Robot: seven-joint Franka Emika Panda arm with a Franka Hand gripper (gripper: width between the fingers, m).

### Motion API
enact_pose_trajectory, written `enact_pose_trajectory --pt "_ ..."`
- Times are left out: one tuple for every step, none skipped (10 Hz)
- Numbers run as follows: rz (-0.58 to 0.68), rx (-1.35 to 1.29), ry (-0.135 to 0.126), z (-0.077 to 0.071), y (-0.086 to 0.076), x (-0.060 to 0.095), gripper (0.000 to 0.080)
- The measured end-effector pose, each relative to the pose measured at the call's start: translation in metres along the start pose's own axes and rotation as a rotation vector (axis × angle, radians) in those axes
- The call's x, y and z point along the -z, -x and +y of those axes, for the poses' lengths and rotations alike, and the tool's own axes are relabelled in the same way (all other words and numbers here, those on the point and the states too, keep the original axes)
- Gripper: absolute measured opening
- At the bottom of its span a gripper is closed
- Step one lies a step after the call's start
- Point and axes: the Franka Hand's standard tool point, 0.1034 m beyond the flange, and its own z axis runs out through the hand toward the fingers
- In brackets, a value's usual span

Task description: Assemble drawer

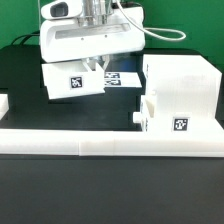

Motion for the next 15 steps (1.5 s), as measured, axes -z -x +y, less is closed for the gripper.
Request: enact_pose_trajectory --pt "-0.001 0.12 0.0 0.001 0.001 -0.002 0.0042" --pt "-0.011 0.227 -0.008 0.001 0.002 -0.007 0.0042" --pt "-0.022 0.277 -0.022 0.001 -0.006 -0.007 0.0042" --pt "-0.024 0.355 -0.023 -0.003 -0.018 -0.005 0.0042" --pt "-0.039 0.442 -0.032 -0.006 -0.027 -0.004 0.0042" --pt "-0.054 0.522 -0.041 -0.003 -0.033 -0.003 0.0042" --pt "-0.052 0.586 -0.038 -0.001 -0.032 -0.003 0.0042" --pt "-0.053 0.664 -0.04 -0.001 -0.031 -0.004 0.0042" --pt "-0.054 0.729 -0.041 -0.001 -0.031 -0.004 0.0042" --pt "-0.057 0.827 -0.038 0.0 -0.032 -0.004 0.0042" --pt "-0.059 0.946 -0.033 0.001 -0.037 -0.003 0.0042" --pt "-0.071 1.052 -0.032 0.002 -0.044 0.0 0.0042" --pt "-0.072 1.132 -0.028 0.003 -0.047 0.002 0.0042" --pt "-0.075 1.188 -0.035 0.004 -0.044 0.0 0.0042" --pt "-0.076 1.217 -0.037 0.004 -0.044 -0.001 0.0042"
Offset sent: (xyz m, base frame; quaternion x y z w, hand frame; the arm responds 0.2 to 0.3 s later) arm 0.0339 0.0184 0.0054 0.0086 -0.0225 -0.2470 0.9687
